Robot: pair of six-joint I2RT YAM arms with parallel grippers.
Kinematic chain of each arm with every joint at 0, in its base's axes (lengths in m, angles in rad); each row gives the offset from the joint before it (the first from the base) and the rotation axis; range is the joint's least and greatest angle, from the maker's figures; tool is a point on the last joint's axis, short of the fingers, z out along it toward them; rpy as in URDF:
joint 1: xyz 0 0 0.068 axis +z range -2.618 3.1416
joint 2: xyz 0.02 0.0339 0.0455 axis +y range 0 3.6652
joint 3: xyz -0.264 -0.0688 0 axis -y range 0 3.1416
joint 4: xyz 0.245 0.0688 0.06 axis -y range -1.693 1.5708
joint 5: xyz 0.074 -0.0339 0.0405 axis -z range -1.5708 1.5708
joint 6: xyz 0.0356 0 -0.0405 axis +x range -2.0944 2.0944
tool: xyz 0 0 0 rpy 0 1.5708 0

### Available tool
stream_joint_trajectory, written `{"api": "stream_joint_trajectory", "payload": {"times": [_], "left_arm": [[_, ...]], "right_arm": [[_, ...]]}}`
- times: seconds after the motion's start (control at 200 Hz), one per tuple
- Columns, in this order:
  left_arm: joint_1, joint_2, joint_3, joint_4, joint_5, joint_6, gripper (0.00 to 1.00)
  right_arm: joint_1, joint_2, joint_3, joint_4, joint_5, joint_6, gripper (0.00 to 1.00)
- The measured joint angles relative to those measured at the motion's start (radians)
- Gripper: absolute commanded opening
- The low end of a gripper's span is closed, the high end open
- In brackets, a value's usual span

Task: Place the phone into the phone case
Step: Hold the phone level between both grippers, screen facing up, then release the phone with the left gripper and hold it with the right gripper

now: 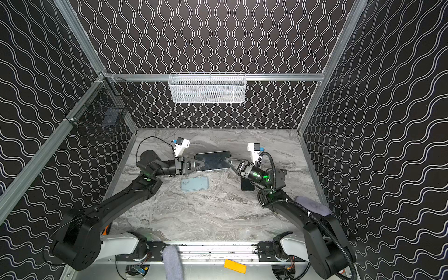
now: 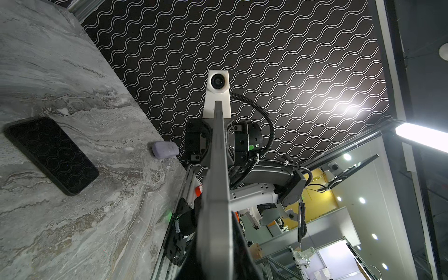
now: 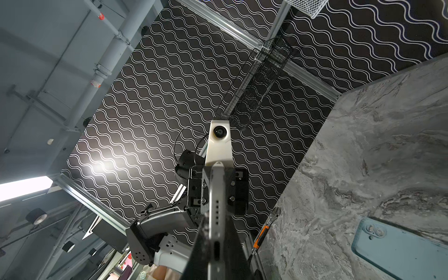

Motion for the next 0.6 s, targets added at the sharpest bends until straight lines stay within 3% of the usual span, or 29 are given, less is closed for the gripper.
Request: {"api": "stream_joint_trajectory", "payload": {"times": [0.045, 0.11, 0.345, 0.435, 0.601], "left_arm": [[0.0, 0.001, -0.004, 0.005, -0.003, -0.003, 0.02], [0.0, 0.0, -0.009, 0.009, -0.006, -0.006, 0.27], [0.001, -0.016, -0.014, -0.049, -0.027, 0.011, 0.86], [0.011, -0.019, -0.02, -0.072, -0.04, 0.014, 0.98], [0.06, -0.068, -0.053, -0.129, -0.065, 0.037, 0.99]], "right_arm": [[0.0, -0.001, 0.002, -0.01, 0.0, -0.002, 0.0], [0.001, -0.004, 0.004, -0.021, 0.001, -0.003, 0.0], [0.006, -0.061, 0.011, -0.057, -0.019, -0.038, 0.0], [0.006, -0.101, 0.011, -0.106, -0.013, -0.075, 0.0], [0.003, -0.182, 0.01, -0.269, 0.01, -0.16, 0.0]]}}
